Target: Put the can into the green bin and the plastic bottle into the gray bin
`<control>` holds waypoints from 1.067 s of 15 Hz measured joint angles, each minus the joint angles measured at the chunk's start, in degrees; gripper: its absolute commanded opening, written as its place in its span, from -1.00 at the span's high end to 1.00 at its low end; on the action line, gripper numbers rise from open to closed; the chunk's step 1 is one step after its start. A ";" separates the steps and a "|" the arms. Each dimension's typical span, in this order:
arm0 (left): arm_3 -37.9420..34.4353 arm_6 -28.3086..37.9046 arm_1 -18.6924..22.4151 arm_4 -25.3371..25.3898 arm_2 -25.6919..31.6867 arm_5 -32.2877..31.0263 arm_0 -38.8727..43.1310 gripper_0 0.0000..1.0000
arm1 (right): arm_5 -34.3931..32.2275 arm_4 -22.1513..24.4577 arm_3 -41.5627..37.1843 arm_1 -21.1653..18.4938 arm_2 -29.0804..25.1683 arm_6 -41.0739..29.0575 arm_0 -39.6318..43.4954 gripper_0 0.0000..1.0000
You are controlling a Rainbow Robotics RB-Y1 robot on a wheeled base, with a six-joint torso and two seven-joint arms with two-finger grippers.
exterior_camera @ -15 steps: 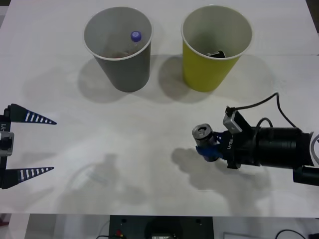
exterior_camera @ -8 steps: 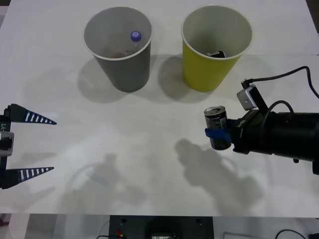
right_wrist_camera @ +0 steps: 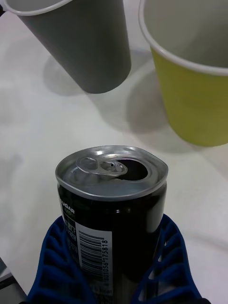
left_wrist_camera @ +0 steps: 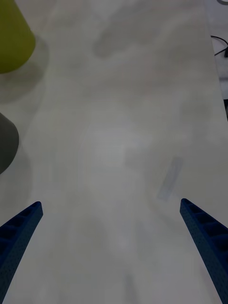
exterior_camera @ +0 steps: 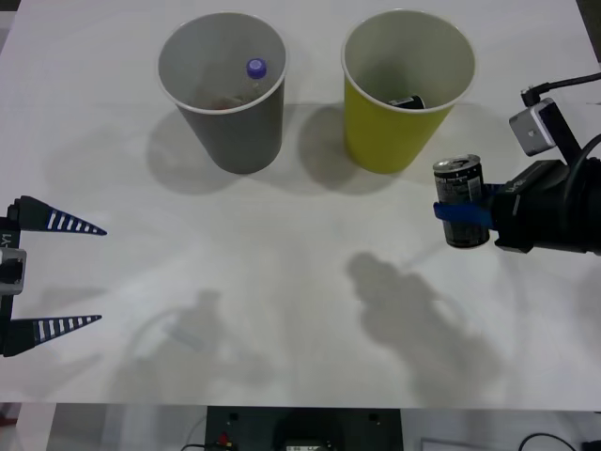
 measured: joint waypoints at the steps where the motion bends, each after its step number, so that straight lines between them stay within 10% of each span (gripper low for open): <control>1: 0.00 0.00 0.00 0.00 0.00 0.00 0.00 -1.00 | -2.16 -0.05 0.00 -0.91 -0.63 -0.03 -2.17 1.00; 8: 0.00 0.00 0.00 0.00 0.00 0.00 0.00 -1.00 | -11.86 -0.79 8.03 -9.22 4.16 -0.18 -20.66 1.00; 16: 0.00 0.00 0.00 0.00 0.00 0.00 0.00 -1.00 | -11.96 0.64 33.93 -8.50 20.22 -0.11 -48.62 1.00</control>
